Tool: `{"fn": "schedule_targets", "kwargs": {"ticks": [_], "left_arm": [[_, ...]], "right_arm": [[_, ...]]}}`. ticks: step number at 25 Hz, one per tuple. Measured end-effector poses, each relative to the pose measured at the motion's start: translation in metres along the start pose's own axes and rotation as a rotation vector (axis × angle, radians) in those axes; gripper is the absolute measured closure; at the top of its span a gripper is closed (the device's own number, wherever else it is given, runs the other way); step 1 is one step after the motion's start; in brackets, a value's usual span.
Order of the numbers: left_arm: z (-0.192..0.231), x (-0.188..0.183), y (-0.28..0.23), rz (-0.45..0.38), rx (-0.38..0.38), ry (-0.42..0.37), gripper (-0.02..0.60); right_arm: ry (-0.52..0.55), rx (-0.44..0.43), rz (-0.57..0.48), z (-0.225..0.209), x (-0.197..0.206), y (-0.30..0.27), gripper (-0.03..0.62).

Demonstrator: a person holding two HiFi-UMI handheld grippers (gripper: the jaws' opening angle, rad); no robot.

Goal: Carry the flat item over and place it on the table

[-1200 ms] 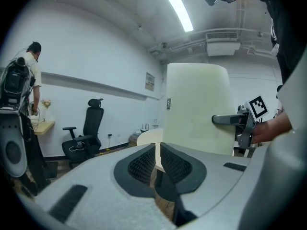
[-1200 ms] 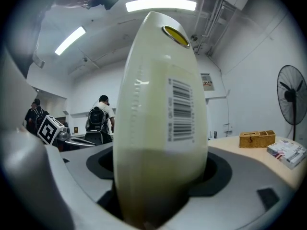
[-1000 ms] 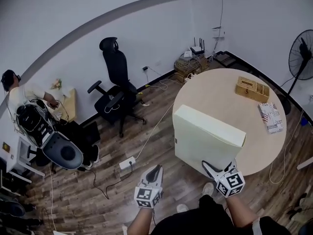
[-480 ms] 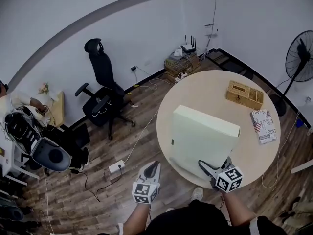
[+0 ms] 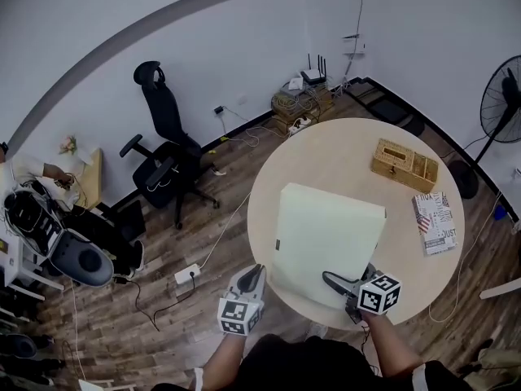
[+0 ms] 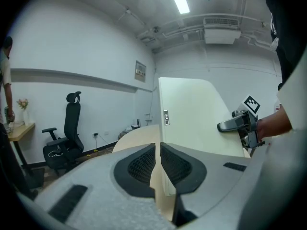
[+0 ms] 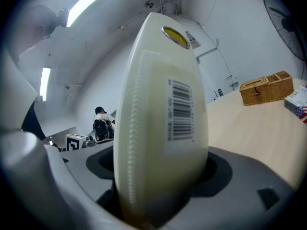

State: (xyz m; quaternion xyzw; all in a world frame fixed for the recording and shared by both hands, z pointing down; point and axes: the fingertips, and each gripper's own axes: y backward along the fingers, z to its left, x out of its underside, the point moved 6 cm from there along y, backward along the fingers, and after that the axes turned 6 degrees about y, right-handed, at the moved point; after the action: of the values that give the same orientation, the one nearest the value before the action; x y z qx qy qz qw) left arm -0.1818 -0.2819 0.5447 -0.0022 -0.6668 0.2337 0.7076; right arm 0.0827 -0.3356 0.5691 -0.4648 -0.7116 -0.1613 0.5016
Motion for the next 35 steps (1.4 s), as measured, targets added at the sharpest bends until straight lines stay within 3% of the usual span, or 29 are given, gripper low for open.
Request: {"fn": "schedule_targets", "kwargs": {"ticks": [4,13,28,35], "left_arm": [[0.002,-0.004,-0.018,0.019,0.01,-0.016,0.551],[0.025,-0.01,-0.048,0.041,0.053,-0.042,0.551],[0.077,0.01,-0.033,0.092,0.05,-0.013,0.551],[0.078,0.018,-0.03,0.105,0.069,-0.01,0.551]], "right_arm": [[-0.092,-0.03,0.076,-0.021,0.005,-0.013,0.203],[-0.319,0.027,0.254,-0.061,0.024,-0.047,0.203],[-0.613,0.055,0.404,-0.089,0.063,-0.089,0.203],[-0.742,0.068,0.455,-0.094,0.083,-0.096,0.201]]}}
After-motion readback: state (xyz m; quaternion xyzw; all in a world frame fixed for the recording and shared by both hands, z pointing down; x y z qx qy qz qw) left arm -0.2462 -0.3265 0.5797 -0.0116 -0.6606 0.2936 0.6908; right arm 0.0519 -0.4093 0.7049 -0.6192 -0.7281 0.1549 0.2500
